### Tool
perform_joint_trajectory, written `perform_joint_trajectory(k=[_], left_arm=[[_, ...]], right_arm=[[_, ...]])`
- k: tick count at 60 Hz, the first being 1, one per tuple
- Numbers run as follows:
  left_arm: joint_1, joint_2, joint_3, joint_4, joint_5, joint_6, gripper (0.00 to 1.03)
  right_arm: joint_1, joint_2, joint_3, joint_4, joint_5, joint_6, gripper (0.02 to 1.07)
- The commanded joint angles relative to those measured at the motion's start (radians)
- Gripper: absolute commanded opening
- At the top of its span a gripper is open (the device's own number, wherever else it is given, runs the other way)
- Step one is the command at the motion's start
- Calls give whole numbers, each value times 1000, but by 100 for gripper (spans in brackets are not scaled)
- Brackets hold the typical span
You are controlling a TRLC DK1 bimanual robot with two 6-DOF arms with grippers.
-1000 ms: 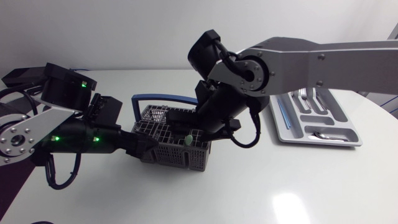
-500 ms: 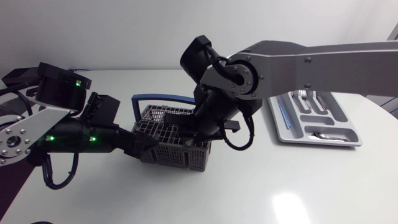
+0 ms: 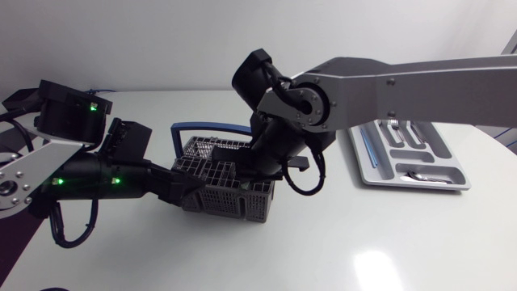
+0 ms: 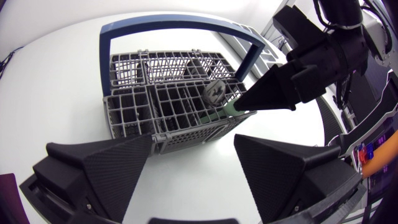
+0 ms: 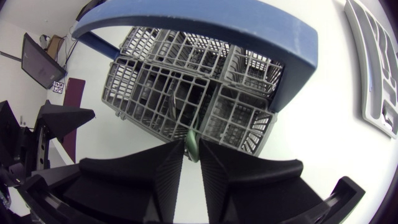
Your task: Unload the cutlery basket into the drawer organizer.
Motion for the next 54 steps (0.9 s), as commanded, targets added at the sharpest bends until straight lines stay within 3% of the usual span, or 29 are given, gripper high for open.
perform_joint_trajectory(k=[1, 4, 28, 44, 54], left_arm=[[-12, -16, -34, 5, 9, 15, 92], [-20, -21, -36, 5, 9, 14, 92], [-41, -14, -41, 22, 4, 5, 92], [-67, 9, -47, 31, -20, -9, 92], [-76, 21, -48, 39, -31, -17, 92]], right_arm=[[9, 20, -25, 12, 15, 14, 13], [12, 12, -33, 18, 28, 8, 8], [4, -77, -45, 9, -4, -7, 8], [-31, -152, -50, -37, -100, -10, 8], [-79, -196, -54, -65, -209, -10, 8]])
